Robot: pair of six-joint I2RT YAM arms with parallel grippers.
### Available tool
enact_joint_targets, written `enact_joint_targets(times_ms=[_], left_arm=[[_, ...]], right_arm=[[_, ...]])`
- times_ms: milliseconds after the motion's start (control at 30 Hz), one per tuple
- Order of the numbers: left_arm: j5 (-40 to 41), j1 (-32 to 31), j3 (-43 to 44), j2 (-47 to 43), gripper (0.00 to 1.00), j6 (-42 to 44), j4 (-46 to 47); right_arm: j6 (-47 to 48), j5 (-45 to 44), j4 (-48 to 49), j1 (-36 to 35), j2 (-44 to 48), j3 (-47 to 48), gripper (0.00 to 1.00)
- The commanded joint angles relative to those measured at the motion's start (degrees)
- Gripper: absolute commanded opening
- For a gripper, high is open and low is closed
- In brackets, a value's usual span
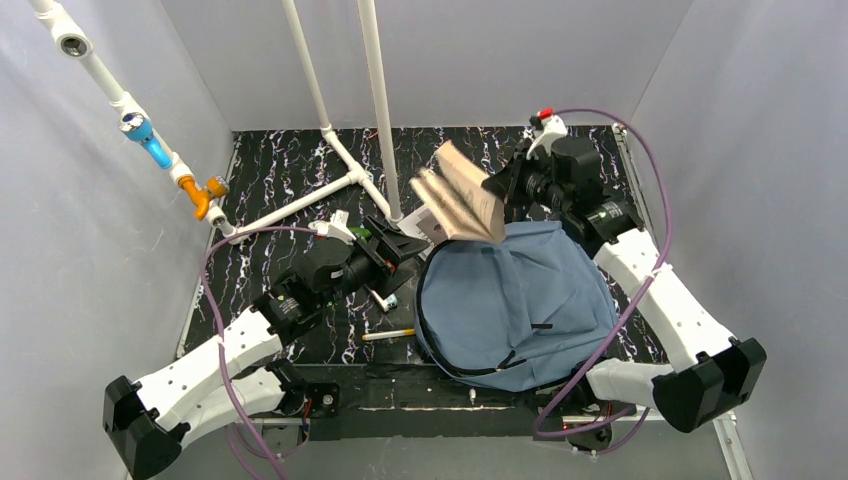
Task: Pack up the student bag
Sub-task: Pick up the book from the center of the board.
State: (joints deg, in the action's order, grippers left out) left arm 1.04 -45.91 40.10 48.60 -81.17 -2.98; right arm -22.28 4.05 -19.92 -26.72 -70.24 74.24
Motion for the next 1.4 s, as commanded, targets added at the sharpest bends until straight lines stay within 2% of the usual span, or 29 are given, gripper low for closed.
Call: enact_joint_targets(times_ms=[0,300,833,967,1200,1367], left_arm=[[1.57,0.31,2.08,1.62,0.98,-7.2,6.41],[4.8,0.31,1.41,5.09,0.98,-11.08,7.49],[0.73,1.44,4.52,14.82,0.98,-8.13,19.65],[0.25,1.36,5.25,16.7,0.98,-8.05,20.46],[-4.06,1.35,5.02,19.9,0.98,-10.3,20.46],[-5.44,1.17,3.51,19.64,0.84,-8.96,20.26]], right_arm=[[-10.16,12.13,12.71,0.0,4.38,-7.08,0.01],[-16.05,17.82,16.48,-0.22,7.67,-13.5,0.01],[-10.6,20.55,14.04,-2.39,11.52,-18.35,0.01],[-7.54,19.54,14.09,-7.06,12.32,-19.77,0.01],[-0.17,12.19,12.6,-16.35,14.01,-20.5,0.01],[3.49,11.06,12.26,-19.31,13.54,-21.16,0.01]])
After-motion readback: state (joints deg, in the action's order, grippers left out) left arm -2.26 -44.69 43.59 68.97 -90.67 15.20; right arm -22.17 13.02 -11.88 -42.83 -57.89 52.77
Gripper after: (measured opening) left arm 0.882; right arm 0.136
